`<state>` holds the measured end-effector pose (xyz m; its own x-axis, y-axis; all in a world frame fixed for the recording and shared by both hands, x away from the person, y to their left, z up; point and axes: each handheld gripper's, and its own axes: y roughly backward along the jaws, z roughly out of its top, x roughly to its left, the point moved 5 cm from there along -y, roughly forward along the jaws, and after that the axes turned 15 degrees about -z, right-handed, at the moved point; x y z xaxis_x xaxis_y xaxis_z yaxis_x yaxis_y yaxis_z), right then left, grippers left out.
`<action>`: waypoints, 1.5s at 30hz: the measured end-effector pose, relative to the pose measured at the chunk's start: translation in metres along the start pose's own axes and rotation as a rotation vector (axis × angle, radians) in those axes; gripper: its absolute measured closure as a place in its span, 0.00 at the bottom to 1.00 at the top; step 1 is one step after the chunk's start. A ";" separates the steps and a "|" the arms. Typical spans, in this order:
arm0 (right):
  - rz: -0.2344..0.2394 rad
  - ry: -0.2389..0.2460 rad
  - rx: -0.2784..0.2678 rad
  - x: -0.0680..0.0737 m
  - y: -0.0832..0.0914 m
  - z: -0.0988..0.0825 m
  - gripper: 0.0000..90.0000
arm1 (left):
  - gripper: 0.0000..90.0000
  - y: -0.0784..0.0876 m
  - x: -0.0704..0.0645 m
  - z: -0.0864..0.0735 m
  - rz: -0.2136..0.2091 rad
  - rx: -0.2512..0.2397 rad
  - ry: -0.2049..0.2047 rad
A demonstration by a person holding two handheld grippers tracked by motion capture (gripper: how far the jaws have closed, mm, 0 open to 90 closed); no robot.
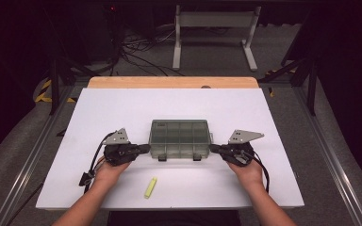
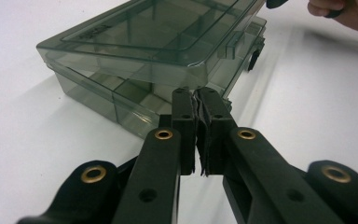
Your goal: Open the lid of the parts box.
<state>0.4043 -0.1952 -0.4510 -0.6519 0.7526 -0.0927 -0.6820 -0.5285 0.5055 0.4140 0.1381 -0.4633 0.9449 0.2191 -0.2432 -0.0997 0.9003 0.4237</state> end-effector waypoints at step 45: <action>-0.132 0.033 0.029 -0.006 -0.014 0.014 0.33 | 0.97 0.001 -0.003 0.004 -0.013 -0.053 -0.017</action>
<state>0.4226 -0.1863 -0.4455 -0.5682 0.8012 -0.1879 -0.7528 -0.4138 0.5120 0.4121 0.1368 -0.4586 0.9515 0.2009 -0.2331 -0.1030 0.9218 0.3738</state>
